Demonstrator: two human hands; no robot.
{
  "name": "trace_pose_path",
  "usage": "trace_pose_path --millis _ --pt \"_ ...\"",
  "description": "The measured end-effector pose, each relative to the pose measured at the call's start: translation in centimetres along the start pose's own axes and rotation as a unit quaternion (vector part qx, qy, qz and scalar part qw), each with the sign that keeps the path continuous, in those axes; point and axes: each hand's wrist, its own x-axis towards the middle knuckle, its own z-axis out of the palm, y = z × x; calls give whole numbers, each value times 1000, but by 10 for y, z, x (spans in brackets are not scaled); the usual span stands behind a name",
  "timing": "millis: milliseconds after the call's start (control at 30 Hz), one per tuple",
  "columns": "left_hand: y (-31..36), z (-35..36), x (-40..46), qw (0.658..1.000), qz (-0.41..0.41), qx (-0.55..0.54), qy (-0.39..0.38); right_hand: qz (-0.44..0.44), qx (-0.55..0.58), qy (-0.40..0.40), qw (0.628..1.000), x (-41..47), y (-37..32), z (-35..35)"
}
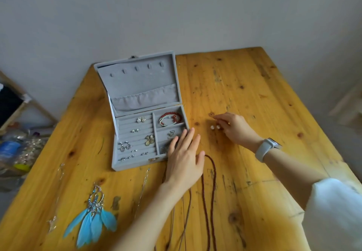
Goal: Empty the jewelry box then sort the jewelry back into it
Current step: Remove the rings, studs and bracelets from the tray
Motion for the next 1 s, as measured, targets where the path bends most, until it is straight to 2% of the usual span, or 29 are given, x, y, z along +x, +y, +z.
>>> trace_pose_path --millis 267,367,500,633,867,1000 --pt "-4 -4 -4 994 6 -101 36 10 11 16 1000 -7 2 0" --pt "-11 -10 -4 990 16 -127 62 15 5 48 999 -6 -1 1" --pt "-39 -23 -4 989 3 -82 122 -5 7 105 994 3 -22 7" --pt "-80 -44 -3 982 -77 19 171 -58 9 119 991 17 -53 24" --pt "-131 -64 5 961 -180 89 189 -145 -4 49 988 51 -121 69" --pt "-138 -61 4 958 -177 80 211 -151 -74 15 986 71 -148 94"
